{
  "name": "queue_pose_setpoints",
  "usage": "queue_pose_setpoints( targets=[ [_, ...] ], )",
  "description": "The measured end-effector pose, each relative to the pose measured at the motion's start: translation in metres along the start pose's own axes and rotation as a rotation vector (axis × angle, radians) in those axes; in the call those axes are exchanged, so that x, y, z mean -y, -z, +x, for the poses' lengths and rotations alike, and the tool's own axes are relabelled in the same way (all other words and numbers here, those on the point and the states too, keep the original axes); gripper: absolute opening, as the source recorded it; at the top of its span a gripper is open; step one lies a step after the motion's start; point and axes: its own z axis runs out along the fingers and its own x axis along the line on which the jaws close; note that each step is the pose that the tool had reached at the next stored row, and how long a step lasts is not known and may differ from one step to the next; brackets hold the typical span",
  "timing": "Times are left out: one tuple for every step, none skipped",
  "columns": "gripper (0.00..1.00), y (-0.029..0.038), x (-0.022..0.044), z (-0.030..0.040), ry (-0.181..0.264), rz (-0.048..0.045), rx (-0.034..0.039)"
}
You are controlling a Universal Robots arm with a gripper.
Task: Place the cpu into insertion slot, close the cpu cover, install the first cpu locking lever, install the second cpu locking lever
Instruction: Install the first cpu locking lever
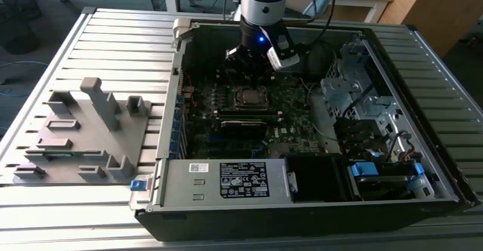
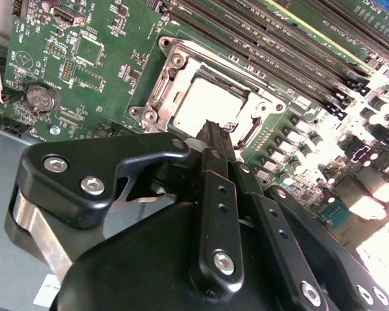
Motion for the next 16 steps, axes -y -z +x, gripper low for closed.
queue_pose_setpoints(
  targets=[
    [0.10,0.0000,0.0000,0.0000,0.000,0.0000,0.0000],
    [0.10,0.0015,0.0000,0.0000,0.000,0.0002,-0.0001],
    [0.10,0.0028,0.0000,-0.0001,0.000,0.0002,-0.0001],
    [0.10,0.0029,0.0000,-0.0001,0.000,0.0003,-0.0002],
    [0.10,0.0029,0.0000,-0.0001,0.000,0.0002,-0.0001],
    [0.10,0.0032,0.0000,-0.0001,0.000,0.0006,-0.0003],
    [0.10,0.0034,0.0000,-0.0001,0.000,0.0005,-0.0003],
    [0.10,0.0033,-0.0001,-0.0001,0.000,0.0002,-0.0001],
    [0.10,0.0034,0.0000,-0.0001,0.000,0.0002,-0.0001],
    [0.10,0.0034,0.0000,-0.0001,0.000,0.0003,-0.0002],
    [0.10,0.0034,0.0000,-0.0001,0.000,0.0003,-0.0001],
    [0.10,0.0039,0.0000,-0.0001,0.000,0.0007,-0.0004],
    [0.10,0.0045,0.0000,-0.0001,0.000,0.0007,-0.0004],
    [0.10,0.0050,0.0000,-0.0001,0.000,0.0004,-0.0002],
    [0.10,0.0057,-0.0001,-0.0001,0.000,0.0003,-0.0002],
    [0.10,0.0063,-0.0001,-0.0002,0.000,0.0004,-0.0002]
  ],
)
